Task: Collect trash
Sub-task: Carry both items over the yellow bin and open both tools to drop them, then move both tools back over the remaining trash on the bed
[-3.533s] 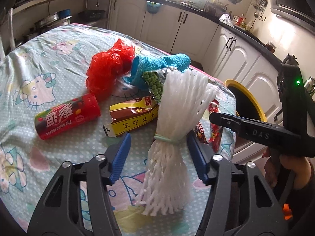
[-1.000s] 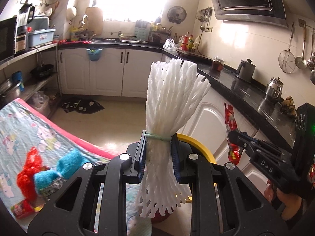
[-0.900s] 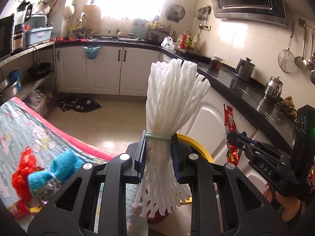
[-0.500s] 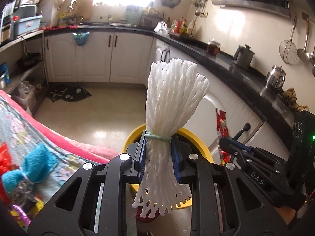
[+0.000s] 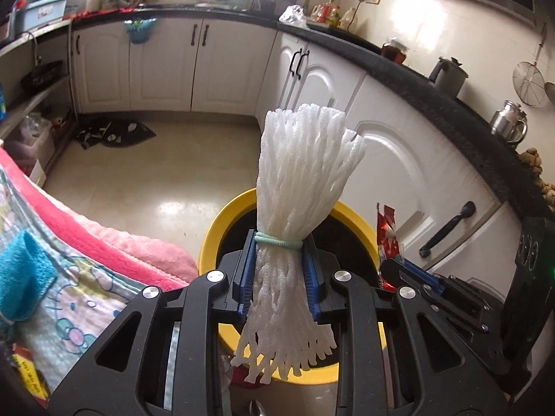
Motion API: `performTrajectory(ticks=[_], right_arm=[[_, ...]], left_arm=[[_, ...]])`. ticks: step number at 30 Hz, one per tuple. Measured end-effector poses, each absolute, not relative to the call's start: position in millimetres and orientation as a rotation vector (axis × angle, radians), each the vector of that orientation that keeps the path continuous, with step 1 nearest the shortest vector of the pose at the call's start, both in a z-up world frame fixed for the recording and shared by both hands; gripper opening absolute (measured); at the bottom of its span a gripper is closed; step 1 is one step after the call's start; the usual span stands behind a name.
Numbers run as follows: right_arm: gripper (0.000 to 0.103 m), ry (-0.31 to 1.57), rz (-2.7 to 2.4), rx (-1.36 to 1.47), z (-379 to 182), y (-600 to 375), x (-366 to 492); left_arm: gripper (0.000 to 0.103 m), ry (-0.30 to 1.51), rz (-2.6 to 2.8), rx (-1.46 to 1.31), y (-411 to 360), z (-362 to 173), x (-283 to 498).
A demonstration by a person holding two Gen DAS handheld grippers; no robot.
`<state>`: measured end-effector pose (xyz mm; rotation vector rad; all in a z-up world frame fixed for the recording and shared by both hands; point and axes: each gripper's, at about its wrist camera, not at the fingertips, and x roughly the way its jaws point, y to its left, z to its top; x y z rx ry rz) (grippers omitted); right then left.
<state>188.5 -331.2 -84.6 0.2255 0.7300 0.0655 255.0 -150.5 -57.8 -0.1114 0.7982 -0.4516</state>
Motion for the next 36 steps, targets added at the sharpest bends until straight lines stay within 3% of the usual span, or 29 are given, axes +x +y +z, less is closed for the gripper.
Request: performTrajectory(ticks=[1,3,6,7,12,15,22,36], right_arm=[[0.018,0.733,0.064,0.236,-87.7,-332.9,189.2],[0.035,0.738,0.050,0.246,-90.7,-335.5,190.3],[0.039,0.741,0.035,0.255,-91.2,-338.4,191.2],[0.046,0.736,0.029,0.256,-89.9,-339.2,190.3],[0.057,0.696,-0.003,0.238,-79.5,-340.5,186.0],[0.063,0.667,-0.009,0.231,-70.3,-340.0,184.0],[0.075,0.596,0.031,0.235,-47.7,-328.0,169.9],[0.083,0.517,0.129,0.217,-7.1,-298.2,147.3]], left_arm=[[0.019,0.802,-0.448,-0.112,-150.5,-61.0,257.0],[0.042,0.809,-0.438,-0.113,-150.4,-66.5,261.1],[0.050,0.820,-0.424,-0.125,-147.7,-71.0,264.1],[0.051,0.820,-0.420,-0.132,-145.2,-70.7,263.4],[0.082,0.778,-0.379,-0.150,-127.0,-56.1,254.0],[0.092,0.736,-0.362,-0.174,-113.0,-40.7,243.1],[0.092,0.652,-0.306,-0.177,-85.6,-6.6,214.1],[0.092,0.548,-0.206,-0.183,-27.5,26.9,157.6]])
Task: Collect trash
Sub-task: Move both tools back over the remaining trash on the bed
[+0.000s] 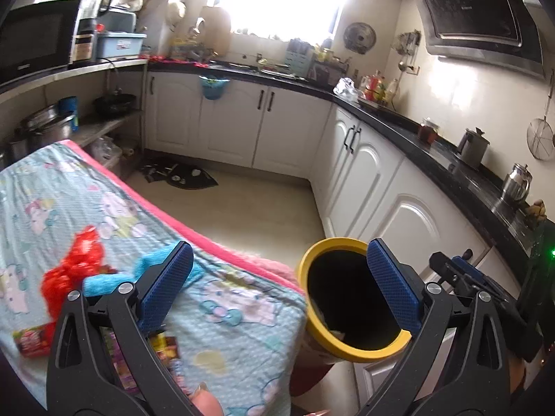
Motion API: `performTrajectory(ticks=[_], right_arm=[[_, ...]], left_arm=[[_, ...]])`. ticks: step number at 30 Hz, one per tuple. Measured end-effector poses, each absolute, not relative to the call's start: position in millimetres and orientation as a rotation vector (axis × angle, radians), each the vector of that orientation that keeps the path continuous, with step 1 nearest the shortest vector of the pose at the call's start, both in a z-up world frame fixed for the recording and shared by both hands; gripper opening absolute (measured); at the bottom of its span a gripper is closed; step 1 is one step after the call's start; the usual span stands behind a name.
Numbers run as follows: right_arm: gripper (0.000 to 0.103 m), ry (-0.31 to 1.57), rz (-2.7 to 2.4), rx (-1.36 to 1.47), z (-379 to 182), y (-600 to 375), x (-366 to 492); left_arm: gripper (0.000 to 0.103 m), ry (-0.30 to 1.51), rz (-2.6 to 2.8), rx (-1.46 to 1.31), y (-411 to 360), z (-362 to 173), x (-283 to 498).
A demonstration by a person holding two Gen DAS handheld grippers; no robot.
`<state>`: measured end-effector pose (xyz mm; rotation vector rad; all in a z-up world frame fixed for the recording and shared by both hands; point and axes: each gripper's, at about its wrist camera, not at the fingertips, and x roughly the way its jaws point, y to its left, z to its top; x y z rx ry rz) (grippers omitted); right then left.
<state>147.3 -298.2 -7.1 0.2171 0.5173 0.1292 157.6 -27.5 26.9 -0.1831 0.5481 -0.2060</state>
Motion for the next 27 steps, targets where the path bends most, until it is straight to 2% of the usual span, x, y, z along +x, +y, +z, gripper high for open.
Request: performTrajectory(ticks=[27], right_arm=[[0.087,0.468,0.367,0.131,28.4,-206.2,106.5]], left_arm=[[0.092,0.440,0.010,-0.234,79.0,51.4,91.3]])
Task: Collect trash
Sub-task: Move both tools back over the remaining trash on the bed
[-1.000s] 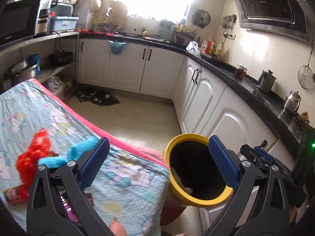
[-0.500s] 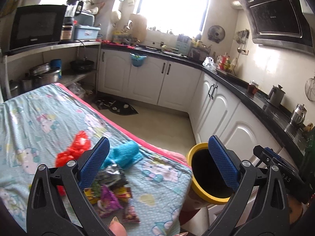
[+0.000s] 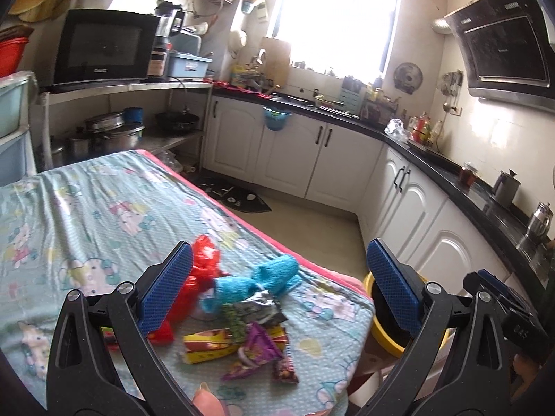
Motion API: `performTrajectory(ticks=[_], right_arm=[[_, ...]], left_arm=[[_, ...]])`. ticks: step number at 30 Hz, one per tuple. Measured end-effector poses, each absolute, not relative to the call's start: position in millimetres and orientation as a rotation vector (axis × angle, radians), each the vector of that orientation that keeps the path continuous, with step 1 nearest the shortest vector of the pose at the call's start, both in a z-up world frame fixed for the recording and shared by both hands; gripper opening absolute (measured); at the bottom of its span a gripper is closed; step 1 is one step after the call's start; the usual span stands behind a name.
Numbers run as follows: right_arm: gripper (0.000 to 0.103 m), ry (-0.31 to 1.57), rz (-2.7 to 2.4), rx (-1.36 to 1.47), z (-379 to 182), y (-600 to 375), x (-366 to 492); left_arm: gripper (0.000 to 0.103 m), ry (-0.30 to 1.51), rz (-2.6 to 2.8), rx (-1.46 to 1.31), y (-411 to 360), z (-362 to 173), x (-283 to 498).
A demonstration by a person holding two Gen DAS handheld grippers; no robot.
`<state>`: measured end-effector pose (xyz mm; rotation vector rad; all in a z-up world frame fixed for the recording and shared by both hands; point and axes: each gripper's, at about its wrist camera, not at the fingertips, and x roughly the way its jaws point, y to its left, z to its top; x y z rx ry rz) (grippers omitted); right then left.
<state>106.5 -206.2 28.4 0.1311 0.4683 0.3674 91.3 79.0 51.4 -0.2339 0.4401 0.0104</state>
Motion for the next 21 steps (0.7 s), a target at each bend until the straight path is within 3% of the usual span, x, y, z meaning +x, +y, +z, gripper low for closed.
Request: performTrajectory(ticks=[21], right_arm=[[0.088,0.603,0.611,-0.001,-0.5,-103.5,94.4]], left_arm=[[0.092,0.521,0.164,-0.283,161.2,12.9,96.9]])
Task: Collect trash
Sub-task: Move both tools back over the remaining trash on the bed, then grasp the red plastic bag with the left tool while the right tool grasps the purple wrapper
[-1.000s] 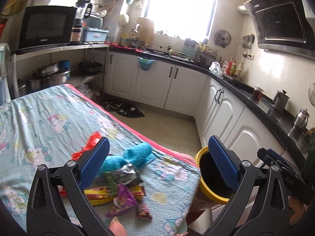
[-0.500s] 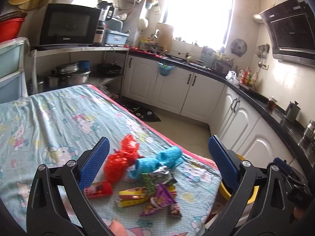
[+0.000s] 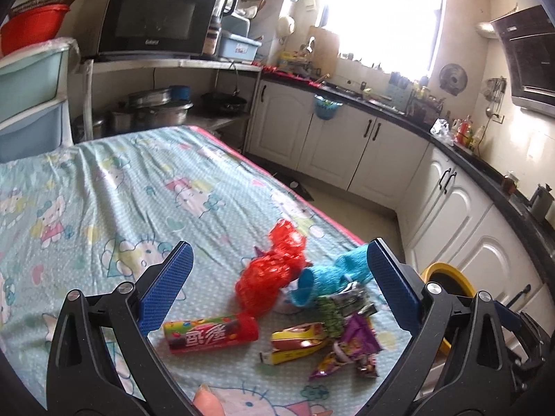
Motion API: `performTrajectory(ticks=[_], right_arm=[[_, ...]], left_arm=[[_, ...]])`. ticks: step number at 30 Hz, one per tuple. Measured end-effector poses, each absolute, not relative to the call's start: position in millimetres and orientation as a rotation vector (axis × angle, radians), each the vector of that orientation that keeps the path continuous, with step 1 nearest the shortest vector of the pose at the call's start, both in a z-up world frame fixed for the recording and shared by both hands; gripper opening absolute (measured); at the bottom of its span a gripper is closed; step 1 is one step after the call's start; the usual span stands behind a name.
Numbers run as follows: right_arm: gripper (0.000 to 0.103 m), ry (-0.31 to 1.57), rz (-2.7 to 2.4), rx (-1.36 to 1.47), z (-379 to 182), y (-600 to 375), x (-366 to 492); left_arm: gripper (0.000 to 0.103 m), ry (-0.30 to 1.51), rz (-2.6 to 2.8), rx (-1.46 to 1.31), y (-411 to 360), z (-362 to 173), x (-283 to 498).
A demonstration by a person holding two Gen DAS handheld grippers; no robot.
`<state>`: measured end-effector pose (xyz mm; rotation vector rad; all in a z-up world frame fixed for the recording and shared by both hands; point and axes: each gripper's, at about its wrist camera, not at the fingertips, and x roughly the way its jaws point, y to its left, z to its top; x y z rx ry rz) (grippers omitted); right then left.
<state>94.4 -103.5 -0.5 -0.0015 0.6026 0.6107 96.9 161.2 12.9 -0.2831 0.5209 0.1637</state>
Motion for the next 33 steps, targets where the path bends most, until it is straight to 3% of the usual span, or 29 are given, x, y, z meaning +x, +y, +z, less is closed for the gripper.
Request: performTrajectory(ticks=[6,19,26,28,31,33], right_arm=[[0.087,0.663,0.665,-0.039,-19.4,-75.9,101.2],[0.057,0.793,0.741,-0.087,-52.1,-38.3,119.3],[0.040,0.828,0.753,-0.088,-60.4,-27.3,128.7],[0.032,0.835,0.755,-0.089,-62.2,-25.1,130.2],[0.018,0.843,0.765,-0.097,-63.7,-22.5,130.8],[0.017,0.842,0.769,-0.100,-64.1,-21.5,130.6]], left_arm=[[0.092,0.578,0.156,-0.300,172.2,-4.5,111.0],[0.090,0.720,0.055,-0.413,188.1,-39.8,156.9],[0.073,0.797,0.021,-0.428,189.3,-56.5,176.8],[0.068,0.812,0.014,-0.429,189.2,-60.1,179.2],[0.055,0.830,0.004,-0.432,188.6,-64.7,181.1],[0.036,0.838,0.006,-0.427,190.0,-66.9,180.9]])
